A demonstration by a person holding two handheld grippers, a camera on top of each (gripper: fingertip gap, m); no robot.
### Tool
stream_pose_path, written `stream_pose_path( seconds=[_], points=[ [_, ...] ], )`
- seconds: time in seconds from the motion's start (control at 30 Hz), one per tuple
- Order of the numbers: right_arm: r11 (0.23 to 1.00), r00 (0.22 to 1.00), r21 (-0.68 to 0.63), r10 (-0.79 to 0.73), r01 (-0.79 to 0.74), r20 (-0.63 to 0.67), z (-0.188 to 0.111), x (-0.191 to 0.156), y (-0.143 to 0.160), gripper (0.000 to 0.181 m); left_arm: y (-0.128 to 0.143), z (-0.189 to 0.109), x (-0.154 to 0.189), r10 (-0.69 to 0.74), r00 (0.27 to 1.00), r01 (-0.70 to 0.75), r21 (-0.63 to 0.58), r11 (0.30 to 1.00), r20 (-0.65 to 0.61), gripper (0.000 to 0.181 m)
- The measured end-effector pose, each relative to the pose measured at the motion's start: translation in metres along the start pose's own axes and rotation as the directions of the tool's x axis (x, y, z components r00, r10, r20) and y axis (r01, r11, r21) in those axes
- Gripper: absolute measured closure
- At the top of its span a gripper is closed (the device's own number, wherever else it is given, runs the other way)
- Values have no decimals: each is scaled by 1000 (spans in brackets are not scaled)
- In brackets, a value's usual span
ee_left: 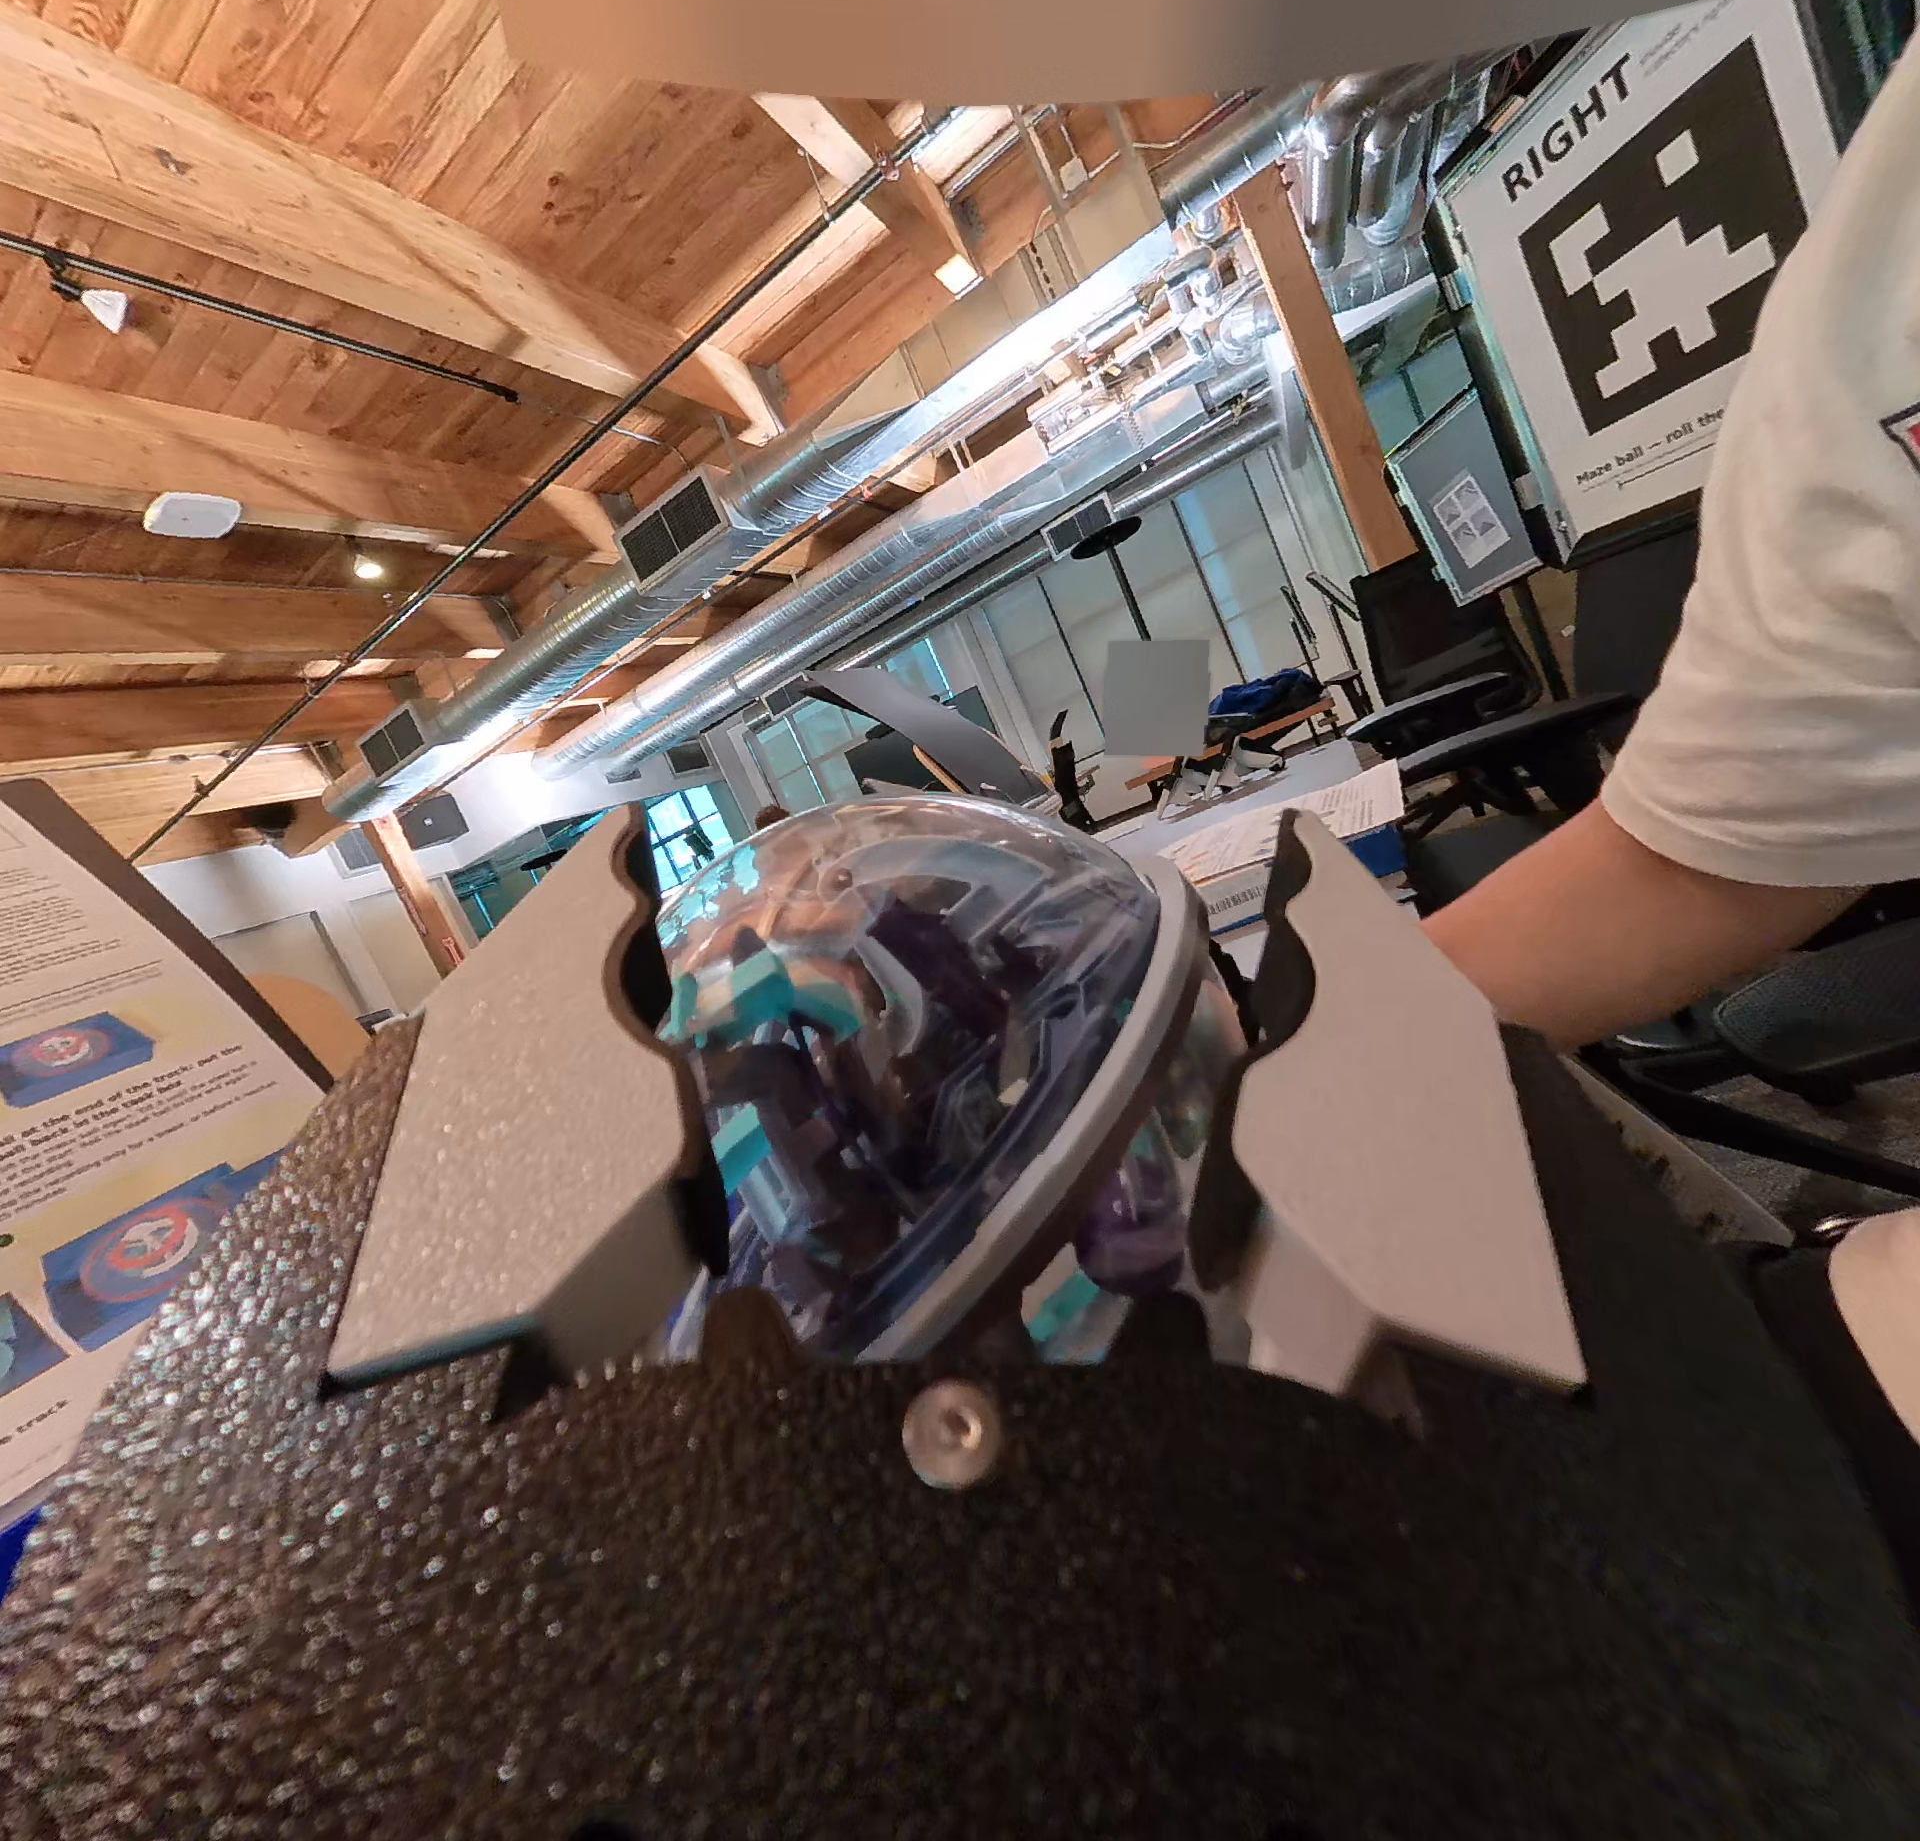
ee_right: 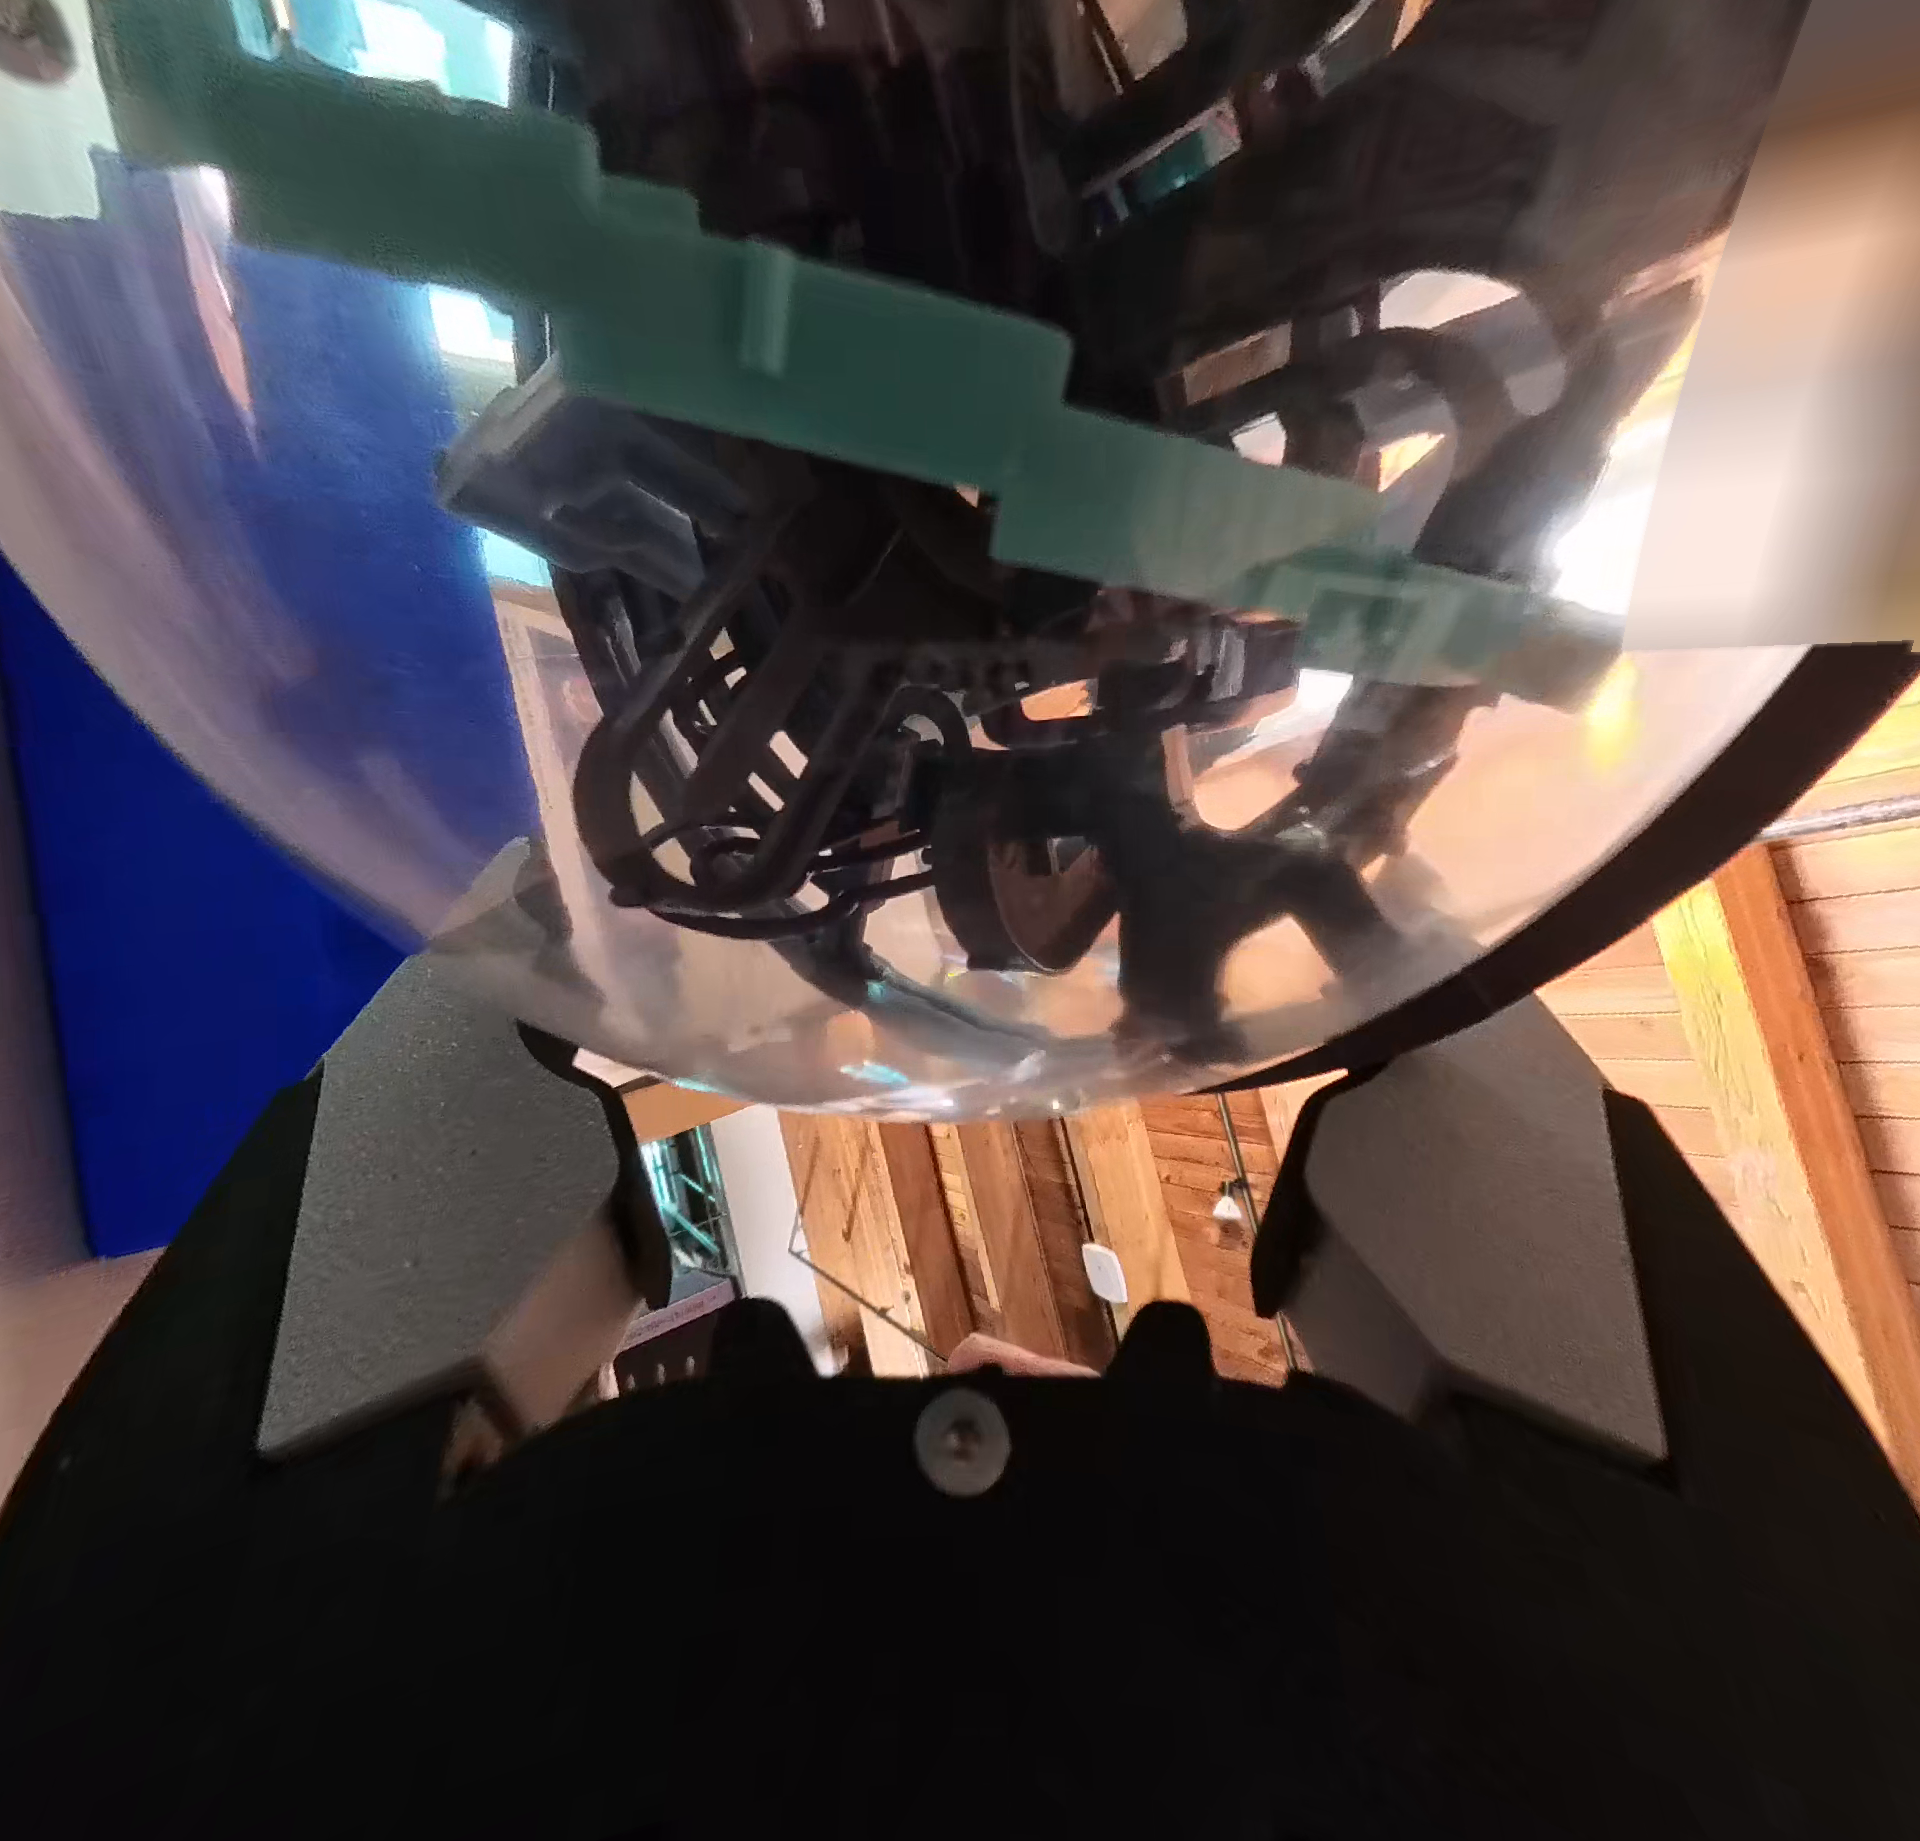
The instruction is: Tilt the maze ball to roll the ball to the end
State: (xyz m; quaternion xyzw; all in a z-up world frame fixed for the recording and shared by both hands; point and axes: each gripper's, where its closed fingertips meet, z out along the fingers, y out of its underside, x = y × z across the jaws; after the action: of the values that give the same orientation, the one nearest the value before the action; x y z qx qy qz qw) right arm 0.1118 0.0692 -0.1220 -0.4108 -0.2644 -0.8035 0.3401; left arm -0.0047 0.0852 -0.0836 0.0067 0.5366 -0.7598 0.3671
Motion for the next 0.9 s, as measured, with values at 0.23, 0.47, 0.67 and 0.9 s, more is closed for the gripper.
stream_pose_path(
  seconds=[0.23, 0.47, 0.67, 0.9],
  points=[
    [997, 997, -40, 71, -71, 7, -1, -3, 9, 36, -6, 4, 5, -20, 1000, 21, 29, 999, -16, 68],
    [995, 997, -61, 75, -77, -24, -6, 4, 10, 39, -13, 3, 5, -44, 999, 45, 65, 997, -17, 70],
    [992, 995, -66, 102, -103, -15, -7, 0, 10, 47, -20, 2, 4, -64, 998, 66, 89, 994, -18, 72],
    [987, 989, -74, 145, -144, 6, -9, -7, 12, 47, -22, -2, -2, -115, 993, 115, 130, 985, -7, 75]
  ],
)
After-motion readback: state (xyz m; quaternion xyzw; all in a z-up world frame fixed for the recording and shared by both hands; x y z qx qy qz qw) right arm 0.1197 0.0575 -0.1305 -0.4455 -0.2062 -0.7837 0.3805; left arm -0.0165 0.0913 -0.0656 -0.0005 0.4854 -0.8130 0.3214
